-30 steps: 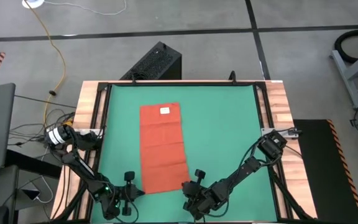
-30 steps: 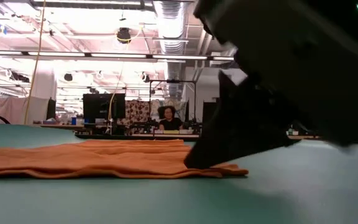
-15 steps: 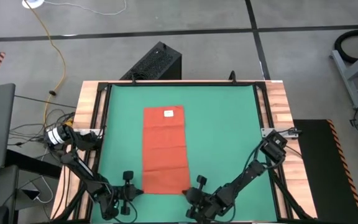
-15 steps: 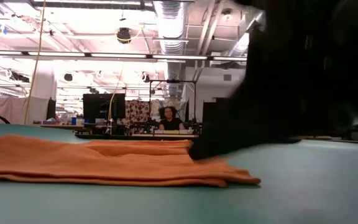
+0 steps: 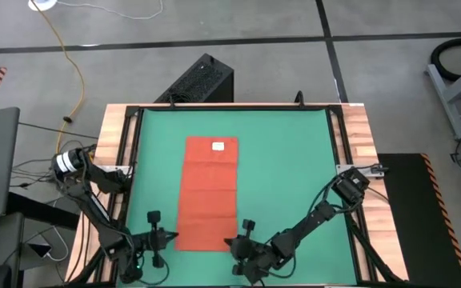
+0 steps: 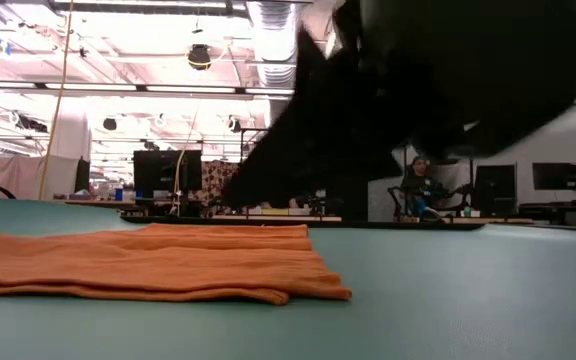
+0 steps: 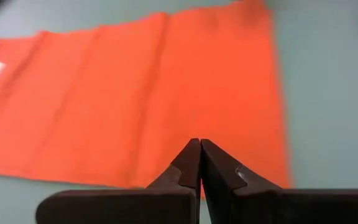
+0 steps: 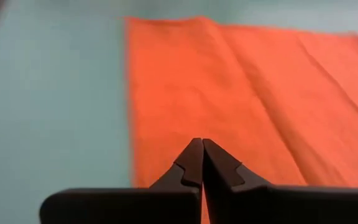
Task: Roll towel
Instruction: Roll the orange towel
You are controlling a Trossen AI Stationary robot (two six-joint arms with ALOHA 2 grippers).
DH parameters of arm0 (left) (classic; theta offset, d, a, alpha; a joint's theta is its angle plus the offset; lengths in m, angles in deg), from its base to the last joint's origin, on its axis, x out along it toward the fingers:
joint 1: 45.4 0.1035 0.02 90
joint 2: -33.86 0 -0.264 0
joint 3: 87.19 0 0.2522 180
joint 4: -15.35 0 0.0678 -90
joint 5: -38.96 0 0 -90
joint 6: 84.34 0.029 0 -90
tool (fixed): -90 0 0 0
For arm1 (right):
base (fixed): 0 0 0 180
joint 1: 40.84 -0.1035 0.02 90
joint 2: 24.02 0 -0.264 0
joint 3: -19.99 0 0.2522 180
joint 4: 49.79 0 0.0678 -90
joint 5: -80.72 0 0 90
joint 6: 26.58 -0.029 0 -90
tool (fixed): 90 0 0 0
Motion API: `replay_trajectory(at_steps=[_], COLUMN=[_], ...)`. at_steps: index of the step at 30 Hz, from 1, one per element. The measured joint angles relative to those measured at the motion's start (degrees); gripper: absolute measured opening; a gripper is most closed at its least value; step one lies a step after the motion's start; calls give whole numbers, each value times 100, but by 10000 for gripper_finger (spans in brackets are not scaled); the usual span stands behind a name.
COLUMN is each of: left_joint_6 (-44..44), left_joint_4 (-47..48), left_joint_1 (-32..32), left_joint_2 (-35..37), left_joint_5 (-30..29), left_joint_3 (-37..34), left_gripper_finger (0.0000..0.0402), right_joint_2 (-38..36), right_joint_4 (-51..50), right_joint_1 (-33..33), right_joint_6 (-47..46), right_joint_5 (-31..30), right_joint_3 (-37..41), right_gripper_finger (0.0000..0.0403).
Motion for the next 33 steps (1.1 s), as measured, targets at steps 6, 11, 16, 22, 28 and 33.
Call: replay_trajectory(at_steps=[6,11,16,22,28,33], left_joint_6=[473,891,1051,1054,1047,1030], left_joint_4=[31,4,-5,-15,-19,-20], left_joint_1=[278,419,440,440,442,456], left_joint_2=[0,4,9,11,11,13], left_joint_5=[-190,-315,-263,-241,-241,-240], left_joint_3=[-195,-195,-195,-193,-189,-189], left_gripper_finger=[0,0,0,0,0,0], right_joint_2=[-4,-5,-4,-4,-2,-15], right_joint_4=[649,779,495,347,691,1682], right_joint_1=[19,89,86,141,240,239], right_joint_6=[1646,1760,1775,1771,1480,1273], right_joint_5=[1178,1561,1586,1479,1441,1408], right_joint_3=[0,-4,-4,-4,475,1154], right_gripper_finger=[47,86,170,243,239,238])
